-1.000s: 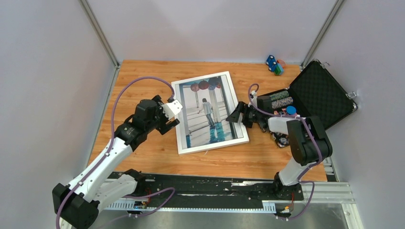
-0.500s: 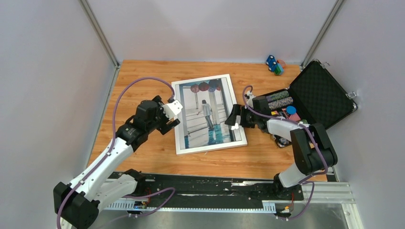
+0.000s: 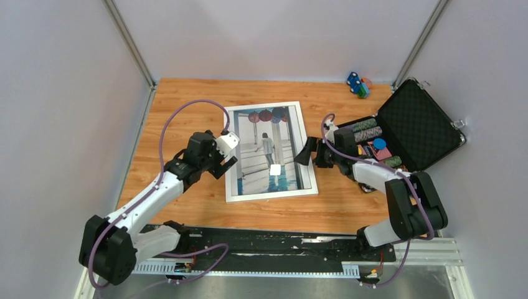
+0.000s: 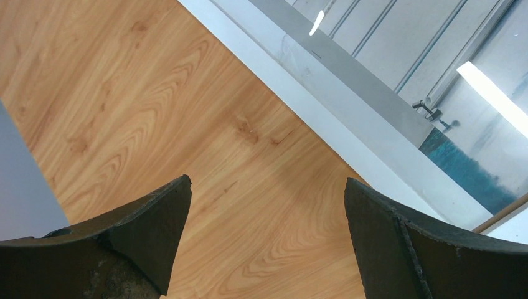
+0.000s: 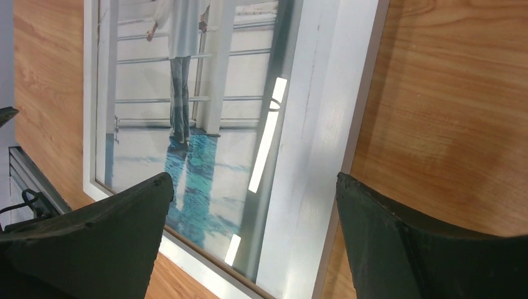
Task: Put the photo into the frame
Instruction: Turn over the photo frame at the center of the board, then adjust the photo frame at the center of the board.
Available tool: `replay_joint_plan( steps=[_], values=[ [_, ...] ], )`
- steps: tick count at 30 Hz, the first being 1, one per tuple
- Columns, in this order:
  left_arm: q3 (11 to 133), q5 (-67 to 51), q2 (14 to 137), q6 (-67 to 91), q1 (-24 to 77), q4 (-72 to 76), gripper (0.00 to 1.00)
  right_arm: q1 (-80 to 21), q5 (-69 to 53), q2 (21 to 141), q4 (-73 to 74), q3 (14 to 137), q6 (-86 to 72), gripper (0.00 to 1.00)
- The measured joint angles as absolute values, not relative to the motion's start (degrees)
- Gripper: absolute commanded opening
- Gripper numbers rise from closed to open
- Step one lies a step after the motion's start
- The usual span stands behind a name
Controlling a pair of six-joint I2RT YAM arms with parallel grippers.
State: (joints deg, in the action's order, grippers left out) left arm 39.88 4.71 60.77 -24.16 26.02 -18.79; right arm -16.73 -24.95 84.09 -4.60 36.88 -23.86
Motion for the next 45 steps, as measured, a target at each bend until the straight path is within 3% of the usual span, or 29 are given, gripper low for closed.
replay_joint_plan(
  steps=[8,25,45],
  values=[
    [40.9,3.7,68.4,-21.6,23.7,-17.3,1.0,-16.6,-24.9,86.4,-6.2,38.0,-23.5,1.0],
    [48.4,-9.6,82.6,-14.7,8.0,-17.1,1.0,-18.8,-20.4,91.5,-3.7,42.1,-18.6,1.0],
    [64.1,-21.8,104.3,-9.7,7.0,-18.9,1.0,-21.1,-21.3,92.2,-3.4,43.3,-16.1,1.0]
  ],
)
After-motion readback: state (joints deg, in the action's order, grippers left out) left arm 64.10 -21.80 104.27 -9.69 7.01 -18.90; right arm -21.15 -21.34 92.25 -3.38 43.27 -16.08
